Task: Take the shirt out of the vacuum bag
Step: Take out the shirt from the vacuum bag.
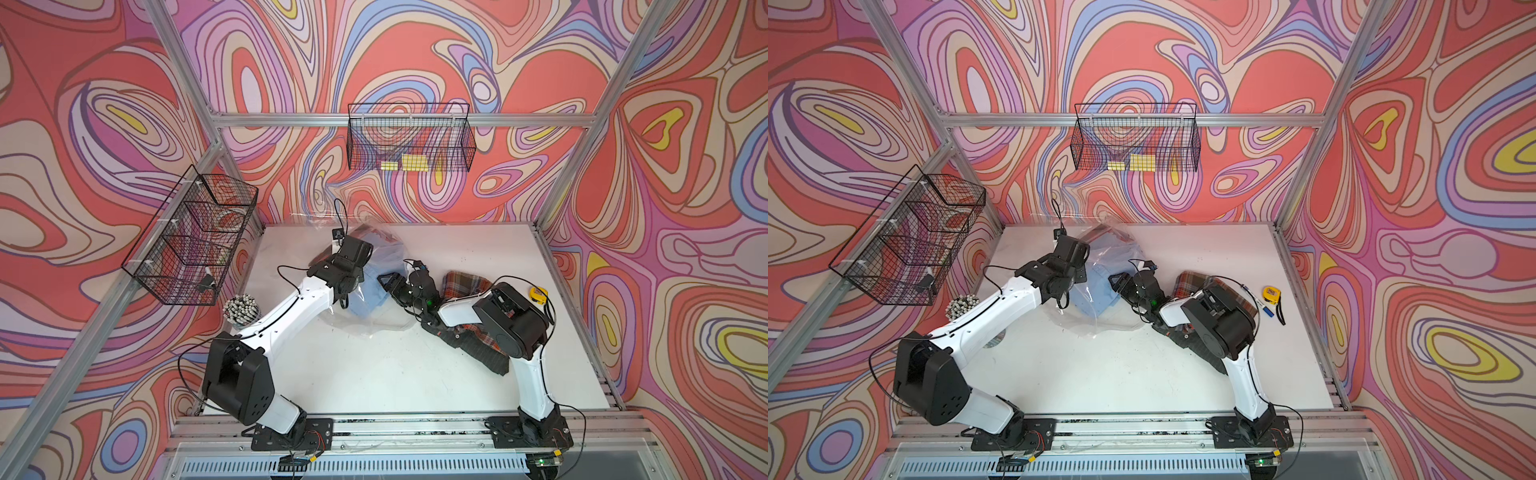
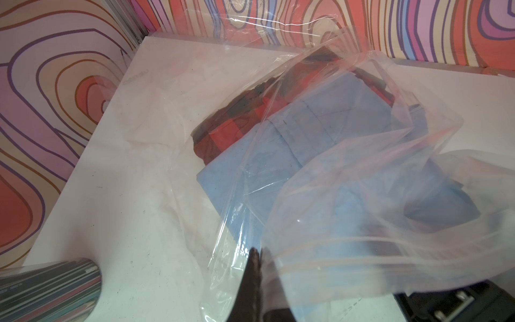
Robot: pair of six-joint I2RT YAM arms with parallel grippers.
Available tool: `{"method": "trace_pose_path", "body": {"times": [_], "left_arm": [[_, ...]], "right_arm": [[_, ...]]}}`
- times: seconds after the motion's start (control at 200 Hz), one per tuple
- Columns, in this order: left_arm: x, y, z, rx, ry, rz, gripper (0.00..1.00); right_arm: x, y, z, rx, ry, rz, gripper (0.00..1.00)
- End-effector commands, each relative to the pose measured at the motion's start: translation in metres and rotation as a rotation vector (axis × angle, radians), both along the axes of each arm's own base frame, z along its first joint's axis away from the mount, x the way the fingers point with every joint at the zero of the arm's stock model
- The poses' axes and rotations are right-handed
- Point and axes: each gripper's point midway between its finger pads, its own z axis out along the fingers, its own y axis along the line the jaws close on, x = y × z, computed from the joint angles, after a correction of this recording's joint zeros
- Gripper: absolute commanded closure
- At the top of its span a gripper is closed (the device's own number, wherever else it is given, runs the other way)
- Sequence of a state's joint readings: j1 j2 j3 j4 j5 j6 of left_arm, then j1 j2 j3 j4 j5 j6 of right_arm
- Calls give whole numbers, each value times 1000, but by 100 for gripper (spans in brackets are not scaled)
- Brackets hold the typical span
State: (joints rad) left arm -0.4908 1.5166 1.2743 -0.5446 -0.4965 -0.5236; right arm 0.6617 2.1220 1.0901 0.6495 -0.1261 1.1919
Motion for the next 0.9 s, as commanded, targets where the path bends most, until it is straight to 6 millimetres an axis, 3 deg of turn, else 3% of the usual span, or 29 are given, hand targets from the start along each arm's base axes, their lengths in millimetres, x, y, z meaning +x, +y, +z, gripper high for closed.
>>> {"method": "trace_pose_path", "body": {"times": [0.0, 0.3, 0.691, 0.896], "left_arm": [[-2, 3, 12, -6, -31, -3, 100], [-1, 4, 14, -3, -37, -3, 100], [1, 3, 15, -5, -41, -5, 100], [1, 2, 16, -7, -42, -6, 100]], "right_arm": [[-7, -11, -5, -34, 79, -48, 26], [-8, -25, -27, -164, 216, -119, 20], [3, -11, -50, -207, 285, -125, 20], [-7, -6, -53, -223, 302, -131, 21]]}}
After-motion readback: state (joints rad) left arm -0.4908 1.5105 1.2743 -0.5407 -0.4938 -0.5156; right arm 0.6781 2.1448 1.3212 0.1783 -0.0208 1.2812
